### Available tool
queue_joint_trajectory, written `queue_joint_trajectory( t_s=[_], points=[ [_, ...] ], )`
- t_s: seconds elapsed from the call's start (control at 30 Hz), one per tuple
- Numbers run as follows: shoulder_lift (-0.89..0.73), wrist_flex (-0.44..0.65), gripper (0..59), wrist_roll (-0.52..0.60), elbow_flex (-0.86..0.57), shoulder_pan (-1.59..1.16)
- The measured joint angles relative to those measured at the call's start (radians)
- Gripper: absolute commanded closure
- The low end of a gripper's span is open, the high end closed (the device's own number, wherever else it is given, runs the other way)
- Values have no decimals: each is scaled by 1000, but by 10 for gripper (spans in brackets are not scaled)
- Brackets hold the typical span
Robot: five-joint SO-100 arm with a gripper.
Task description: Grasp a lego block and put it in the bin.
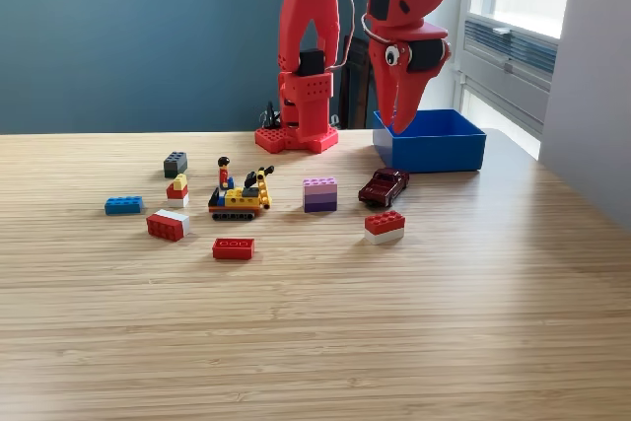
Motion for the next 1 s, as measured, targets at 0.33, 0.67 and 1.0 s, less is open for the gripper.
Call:
queue_joint_trajectory(
  t_s=[0.33, 0.67, 1.0],
  points=[
    [0, 0, 517, -18, 0, 2],
    [0, 0, 505, -12, 0, 2],
    [0, -43, 423, -48, 0, 2]
  ],
)
